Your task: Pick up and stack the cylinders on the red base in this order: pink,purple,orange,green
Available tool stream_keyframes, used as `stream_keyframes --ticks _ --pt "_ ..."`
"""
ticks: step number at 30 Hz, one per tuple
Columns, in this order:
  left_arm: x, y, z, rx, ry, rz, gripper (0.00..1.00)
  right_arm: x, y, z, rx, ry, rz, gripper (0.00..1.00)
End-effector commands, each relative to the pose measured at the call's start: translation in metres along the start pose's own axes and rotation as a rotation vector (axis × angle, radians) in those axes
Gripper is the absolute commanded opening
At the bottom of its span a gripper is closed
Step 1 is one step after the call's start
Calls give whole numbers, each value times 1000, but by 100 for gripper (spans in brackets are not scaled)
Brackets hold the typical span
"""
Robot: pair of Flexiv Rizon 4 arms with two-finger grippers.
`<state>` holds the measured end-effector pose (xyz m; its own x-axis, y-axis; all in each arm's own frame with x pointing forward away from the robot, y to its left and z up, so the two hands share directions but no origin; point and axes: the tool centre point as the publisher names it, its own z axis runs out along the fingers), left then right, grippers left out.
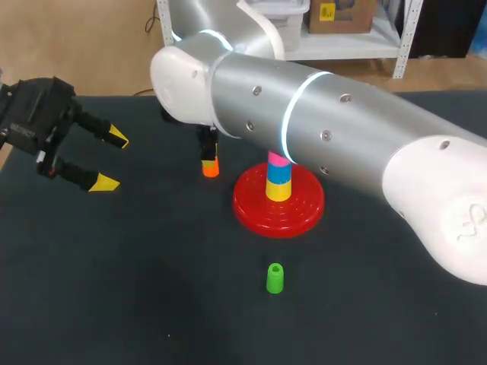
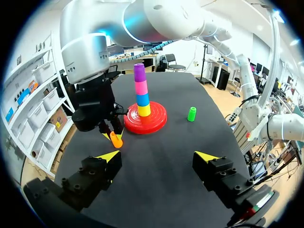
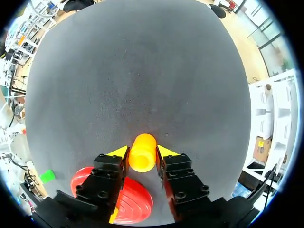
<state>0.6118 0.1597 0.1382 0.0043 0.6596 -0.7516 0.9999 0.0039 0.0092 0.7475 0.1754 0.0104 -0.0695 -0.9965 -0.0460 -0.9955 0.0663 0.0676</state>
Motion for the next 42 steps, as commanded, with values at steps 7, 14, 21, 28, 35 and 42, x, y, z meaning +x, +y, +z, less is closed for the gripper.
stream_keyframes --ticks 7,14,21,28,35,42 --pt "1 -1 0 -3 -4 3 100 -6 4 -39 -49 25 -16 0" --pt "1 -1 0 -3 -4 3 100 1 13 -82 22 14 -6 0" --pt "1 -1 0 -3 -4 3 100 18 20 -130 100 25 30 0" --pt "1 -1 0 -3 -4 3 100 34 27 -169 147 78 71 0" --pt "1 -1 0 -3 -4 3 100 52 38 -203 183 88 121 0" --pt "1 -1 0 -3 -4 3 100 71 52 -219 216 88 179 0"
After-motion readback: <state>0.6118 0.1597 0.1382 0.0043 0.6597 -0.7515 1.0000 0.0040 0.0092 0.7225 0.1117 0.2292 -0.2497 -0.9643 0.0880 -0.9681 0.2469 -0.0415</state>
